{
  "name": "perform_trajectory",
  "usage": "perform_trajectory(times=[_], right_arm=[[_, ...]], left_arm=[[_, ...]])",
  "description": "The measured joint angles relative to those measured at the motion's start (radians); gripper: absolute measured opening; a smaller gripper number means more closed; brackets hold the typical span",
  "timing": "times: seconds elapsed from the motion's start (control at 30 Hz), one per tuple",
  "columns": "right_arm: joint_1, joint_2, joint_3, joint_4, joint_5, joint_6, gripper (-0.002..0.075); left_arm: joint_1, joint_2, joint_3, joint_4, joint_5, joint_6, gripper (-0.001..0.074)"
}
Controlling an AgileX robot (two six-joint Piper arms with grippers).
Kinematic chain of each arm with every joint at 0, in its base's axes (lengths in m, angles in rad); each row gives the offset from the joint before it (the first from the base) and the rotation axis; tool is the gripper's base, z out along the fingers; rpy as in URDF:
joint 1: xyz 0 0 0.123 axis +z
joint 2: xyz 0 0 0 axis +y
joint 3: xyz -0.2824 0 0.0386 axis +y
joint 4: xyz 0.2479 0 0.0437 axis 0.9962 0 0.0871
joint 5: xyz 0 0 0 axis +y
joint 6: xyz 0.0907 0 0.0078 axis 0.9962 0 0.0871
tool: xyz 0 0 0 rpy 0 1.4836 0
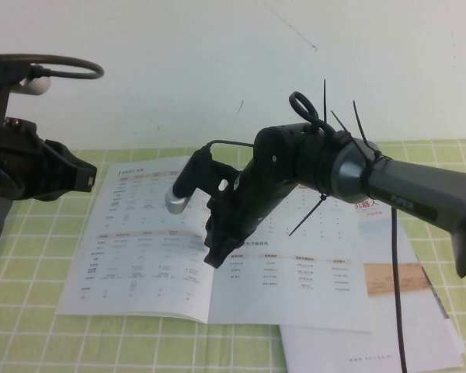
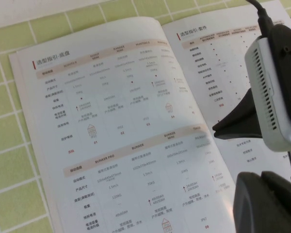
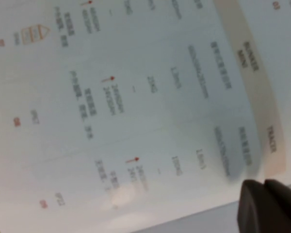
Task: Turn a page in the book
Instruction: Open the closed book
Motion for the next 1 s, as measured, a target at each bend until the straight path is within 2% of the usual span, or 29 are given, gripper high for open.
perform_trajectory(times=[0.53, 0.87, 1.0], right_arm=[[0.002, 0.019, -0.014, -0.195, 0.254, 0.239, -0.0002], [0.001, 0.014, -0.01, -0.158, 0.279, 0.269, -0.0002], [0.001, -0.03, 0.067, -0.156, 0.238, 0.286, -0.0002]], left_arm=[[0.0, 0.0, 0.0, -0.004, 0.019, 0.004, -0.0004], [0.0, 0.0, 0.0, -0.014, 0.027, 0.008, -0.0004], [0.0, 0.0, 0.0, -0.014, 0.027, 0.008, -0.0004]])
